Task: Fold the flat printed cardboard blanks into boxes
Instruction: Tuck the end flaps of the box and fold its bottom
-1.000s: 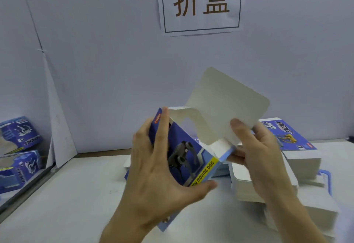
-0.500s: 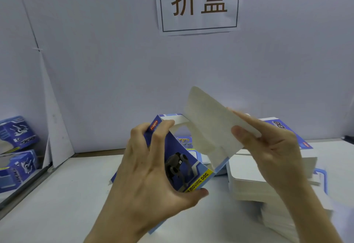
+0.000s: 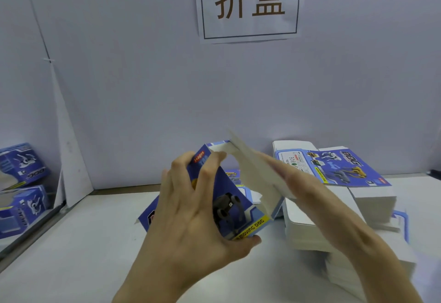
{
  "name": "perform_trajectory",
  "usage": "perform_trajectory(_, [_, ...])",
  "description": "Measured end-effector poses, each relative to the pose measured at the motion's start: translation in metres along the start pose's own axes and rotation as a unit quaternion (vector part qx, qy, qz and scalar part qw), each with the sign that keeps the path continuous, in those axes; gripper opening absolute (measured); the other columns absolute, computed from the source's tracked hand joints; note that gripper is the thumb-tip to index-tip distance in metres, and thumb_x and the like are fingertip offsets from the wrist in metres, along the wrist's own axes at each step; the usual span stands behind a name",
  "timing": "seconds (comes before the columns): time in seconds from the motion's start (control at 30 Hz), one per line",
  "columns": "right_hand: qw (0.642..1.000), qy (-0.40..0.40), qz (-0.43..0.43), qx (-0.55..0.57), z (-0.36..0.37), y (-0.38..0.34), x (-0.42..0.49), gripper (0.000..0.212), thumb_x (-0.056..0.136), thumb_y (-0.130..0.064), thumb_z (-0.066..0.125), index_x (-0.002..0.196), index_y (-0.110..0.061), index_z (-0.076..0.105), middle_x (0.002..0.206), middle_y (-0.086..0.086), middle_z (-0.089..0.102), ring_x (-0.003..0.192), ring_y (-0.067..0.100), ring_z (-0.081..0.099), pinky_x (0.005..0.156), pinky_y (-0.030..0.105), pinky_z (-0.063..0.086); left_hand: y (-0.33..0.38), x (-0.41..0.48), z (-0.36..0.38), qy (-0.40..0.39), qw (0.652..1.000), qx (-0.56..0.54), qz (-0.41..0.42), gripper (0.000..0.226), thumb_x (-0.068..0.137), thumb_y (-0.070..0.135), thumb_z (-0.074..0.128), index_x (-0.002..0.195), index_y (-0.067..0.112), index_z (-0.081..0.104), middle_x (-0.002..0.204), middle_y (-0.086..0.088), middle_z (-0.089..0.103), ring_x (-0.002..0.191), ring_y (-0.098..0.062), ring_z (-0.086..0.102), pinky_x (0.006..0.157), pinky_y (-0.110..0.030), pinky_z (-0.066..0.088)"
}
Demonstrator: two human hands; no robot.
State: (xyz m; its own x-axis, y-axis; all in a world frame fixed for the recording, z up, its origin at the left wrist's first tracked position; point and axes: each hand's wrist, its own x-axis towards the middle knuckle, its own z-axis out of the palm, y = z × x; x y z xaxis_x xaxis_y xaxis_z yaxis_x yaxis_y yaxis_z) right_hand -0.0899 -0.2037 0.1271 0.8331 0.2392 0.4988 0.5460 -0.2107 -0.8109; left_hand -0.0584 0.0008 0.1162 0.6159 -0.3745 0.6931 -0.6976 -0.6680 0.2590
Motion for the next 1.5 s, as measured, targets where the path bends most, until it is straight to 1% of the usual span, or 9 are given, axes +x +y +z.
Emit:
perform_trajectory(0.13, [0.999,0.02,0.01,0.037,0.008,0.001,0.007,0.047,0.088,-0.03,0.05,0.135,-0.034,0.054,0.131,-0.015,0.061,0.123,0.003,0.055,0.092,0.011,0.043,0.0,0.001,0.003,0.005,0.999,0.033,0.014,0.11,0.046,0.072,0.062,0.141,0.039,0.018,0.134,0.004,0.022,0.118,-0.028,0.046,0.096,-0.058,0.045])
perform_trajectory(0.27, [0.992,0.02,0.044,0.115,0.017,0.004,0.013,0.06,0.075,-0.016,0.062,0.129,-0.042,0.056,0.116,-0.013,0.07,0.104,0.01,0.068,0.077,0.019,0.055,0.001,0.001,0.008,0.018,0.998,0.044,0.038,0.108,0.047,0.073,0.062,0.138,0.037,0.018,0.136,0.004,0.024,0.12,-0.024,0.041,0.085,-0.059,0.052])
perform_trajectory(0.37, [0.992,0.019,0.051,0.113,0.017,0.006,0.013,0.059,0.076,-0.017,0.065,0.128,-0.045,0.058,0.117,-0.004,0.07,0.104,0.02,0.069,0.081,0.031,0.057,0.001,0.0,0.013,0.013,0.998,0.044,0.039,0.109,0.045,0.071,0.068,0.135,0.033,0.021,0.136,0.006,0.023,0.122,-0.028,0.042,0.087,-0.059,0.051])
perform_trajectory(0.57, [0.995,0.029,0.052,0.078,0.014,0.006,0.012,0.058,0.075,-0.023,0.067,0.121,-0.056,0.058,0.113,-0.013,0.07,0.104,0.011,0.068,0.077,0.026,0.058,-0.001,0.0,0.016,0.008,0.999,0.041,0.033,0.108,0.045,0.073,0.064,0.136,0.034,0.02,0.135,0.005,0.022,0.123,-0.033,0.045,0.09,-0.059,0.049])
perform_trajectory(0.87, [0.995,0.025,0.04,0.088,0.018,0.005,0.013,0.058,0.075,-0.018,0.062,0.12,-0.054,0.059,0.112,-0.008,0.072,0.101,0.019,0.07,0.084,0.033,0.058,-0.003,0.0,0.016,0.007,0.999,0.037,0.024,0.111,0.043,0.074,0.067,0.135,0.038,0.016,0.135,0.01,0.018,0.123,-0.031,0.044,0.091,-0.058,0.05])
perform_trajectory(1.1, [0.994,0.063,0.022,0.085,0.018,0.004,0.014,0.051,0.08,-0.021,0.054,0.114,-0.058,0.062,0.103,-0.017,0.072,0.094,0.002,0.069,0.067,0.013,0.052,-0.004,0.0,0.014,-0.005,1.0,0.012,0.009,0.11,0.044,0.076,0.064,0.138,0.048,0.013,0.134,0.016,0.015,0.127,-0.024,0.04,0.097,-0.056,0.046])
perform_trajectory(1.2, [0.995,0.041,0.026,0.088,0.018,0.002,0.014,0.05,0.083,-0.02,0.056,0.124,-0.048,0.058,0.106,-0.02,0.071,0.095,0.0,0.068,0.067,0.01,0.051,-0.004,0.001,0.012,0.004,1.0,0.001,0.015,0.109,0.045,0.075,0.063,0.138,0.046,0.014,0.136,0.012,0.018,0.125,-0.025,0.041,0.097,-0.058,0.045])
perform_trajectory(1.37, [0.992,0.054,0.028,0.108,0.02,0.003,0.015,0.05,0.079,-0.017,0.055,0.114,-0.051,0.065,0.104,-0.012,0.074,0.096,0.008,0.07,0.068,0.017,0.054,-0.001,0.002,0.012,0.013,1.0,0.003,0.023,0.103,0.046,0.076,0.063,0.134,0.042,0.022,0.138,0.009,0.023,0.123,-0.019,0.034,0.094,-0.06,0.047])
perform_trajectory(1.5, [0.99,0.062,0.024,0.123,0.024,0.003,0.016,0.048,0.078,-0.016,0.059,0.114,-0.048,0.067,0.107,-0.005,0.074,0.099,0.016,0.071,0.071,0.024,0.057,-0.001,0.001,0.012,0.021,0.999,-0.002,0.029,0.103,0.048,0.075,0.064,0.135,0.038,0.024,0.138,0.006,0.025,0.123,-0.027,0.042,0.094,-0.059,0.047])
